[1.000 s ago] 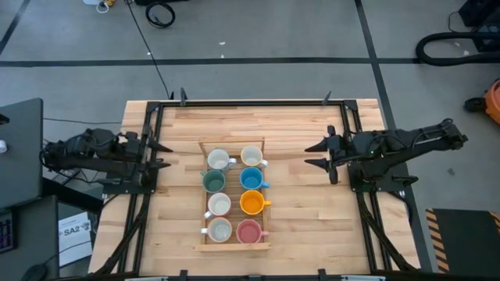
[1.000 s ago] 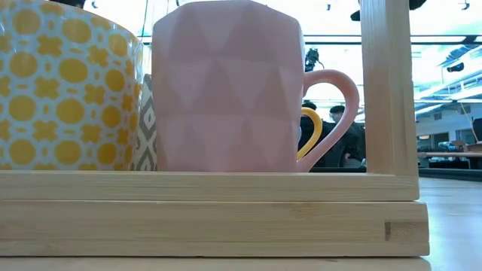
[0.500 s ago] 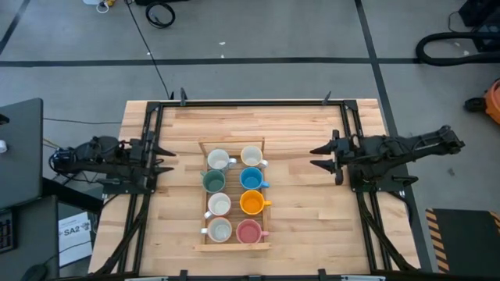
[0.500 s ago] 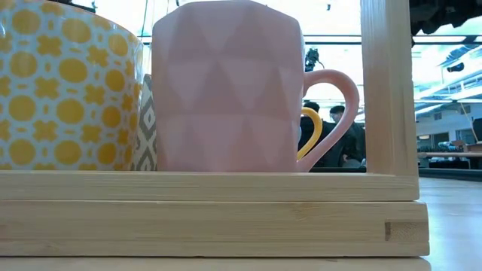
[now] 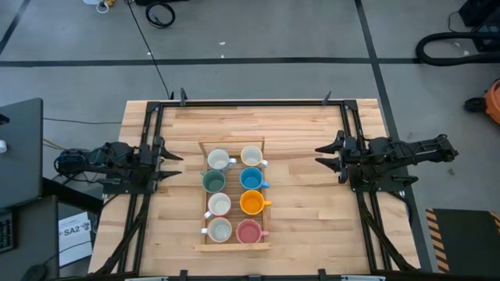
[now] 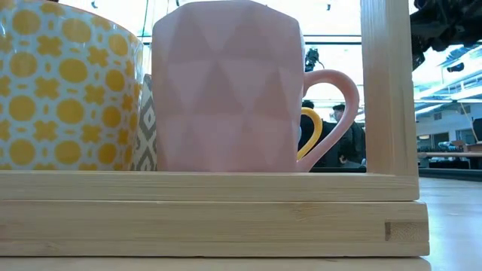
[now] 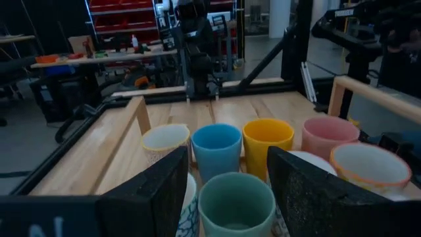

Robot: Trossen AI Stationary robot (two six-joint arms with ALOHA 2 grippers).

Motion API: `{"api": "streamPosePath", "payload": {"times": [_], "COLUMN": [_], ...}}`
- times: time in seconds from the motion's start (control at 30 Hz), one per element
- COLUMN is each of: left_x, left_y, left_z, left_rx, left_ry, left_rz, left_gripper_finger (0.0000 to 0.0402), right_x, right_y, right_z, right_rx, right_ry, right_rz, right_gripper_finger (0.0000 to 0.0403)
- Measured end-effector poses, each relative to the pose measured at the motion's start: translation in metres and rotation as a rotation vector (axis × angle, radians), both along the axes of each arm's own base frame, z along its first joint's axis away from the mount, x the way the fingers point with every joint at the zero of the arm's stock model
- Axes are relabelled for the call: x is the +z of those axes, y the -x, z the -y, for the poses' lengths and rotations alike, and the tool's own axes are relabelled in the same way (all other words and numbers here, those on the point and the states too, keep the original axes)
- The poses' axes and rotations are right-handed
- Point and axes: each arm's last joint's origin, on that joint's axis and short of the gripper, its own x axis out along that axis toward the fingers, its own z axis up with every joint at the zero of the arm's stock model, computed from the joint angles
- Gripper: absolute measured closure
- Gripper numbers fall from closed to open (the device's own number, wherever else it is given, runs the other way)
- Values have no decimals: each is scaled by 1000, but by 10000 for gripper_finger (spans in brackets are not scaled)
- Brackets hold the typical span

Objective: Place coffee mugs
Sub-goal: Return to Home Position

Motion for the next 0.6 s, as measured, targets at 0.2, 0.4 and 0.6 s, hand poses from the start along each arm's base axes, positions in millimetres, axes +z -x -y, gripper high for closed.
{"api": "streamPosePath", "payload": {"times": [0.2, 0.4, 0.6], "left_x": [-13, -23, -30], "left_y": [-10, -15, -20], "left_z": [1, 2, 3], "left_rx": [3, 2, 2], "left_ry": [4, -15, -12], "left_rz": [40, 43, 96], "left_gripper_finger": [187, 187, 187], "right_x": [-13, -25, -40], "right_y": [5, 5, 3], "right_z": [2, 3, 3], "right_rx": [-11, -11, 5], "right_ry": [-6, -3, 13], "right_rz": [59, 129, 154], "right_gripper_finger": [226, 226, 226]}}
